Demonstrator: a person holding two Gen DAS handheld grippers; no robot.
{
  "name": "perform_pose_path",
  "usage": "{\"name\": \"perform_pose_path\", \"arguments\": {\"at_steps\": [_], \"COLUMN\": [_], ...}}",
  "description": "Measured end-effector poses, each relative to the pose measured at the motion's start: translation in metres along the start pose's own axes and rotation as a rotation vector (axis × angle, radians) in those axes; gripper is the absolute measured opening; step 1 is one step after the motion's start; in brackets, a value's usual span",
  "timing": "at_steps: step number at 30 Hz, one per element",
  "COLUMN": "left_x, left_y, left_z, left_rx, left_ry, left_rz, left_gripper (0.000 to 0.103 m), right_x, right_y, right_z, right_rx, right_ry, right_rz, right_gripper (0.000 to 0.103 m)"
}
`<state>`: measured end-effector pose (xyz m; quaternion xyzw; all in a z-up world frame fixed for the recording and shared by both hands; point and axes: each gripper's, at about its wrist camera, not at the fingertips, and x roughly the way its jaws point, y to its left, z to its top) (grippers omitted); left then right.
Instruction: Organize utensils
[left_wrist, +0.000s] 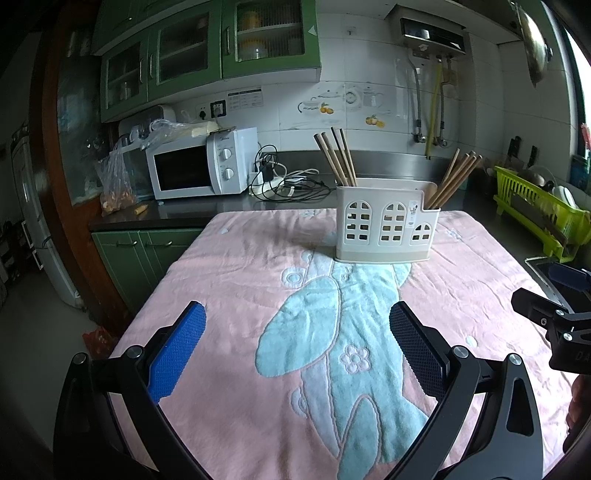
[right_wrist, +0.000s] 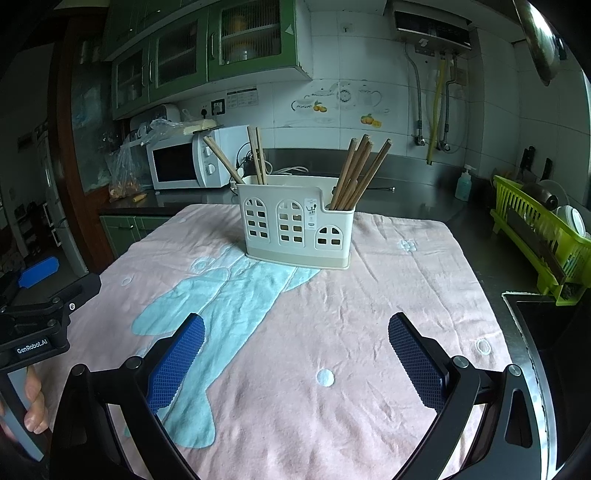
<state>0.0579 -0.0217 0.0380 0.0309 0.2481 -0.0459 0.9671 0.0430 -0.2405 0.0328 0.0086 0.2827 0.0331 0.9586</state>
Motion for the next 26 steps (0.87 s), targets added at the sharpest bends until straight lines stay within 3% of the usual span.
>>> {"name": "perform_pose_path", "arguments": {"at_steps": [13, 26], "left_x": [-0.0046, -0.0015], "left_y": [-0.0036, -0.0072], "left_z": [0.0002, 0.0017], "left_rx": [0.018, 0.021], "left_ry": [-0.033, -0.01], "left_rz": [0.007, 0.003], "left_gripper": [0.098, 0.098], "right_x": [0.0006, -0.0002], "right_y": [0.0007, -0.0007], "right_z": [0.0002, -0.0013], "right_rx": [0.002, 0.003], "right_ry": [0.001, -0.004], "right_rz": [0.002, -0.005], "right_gripper": [0.096, 0.096]}}
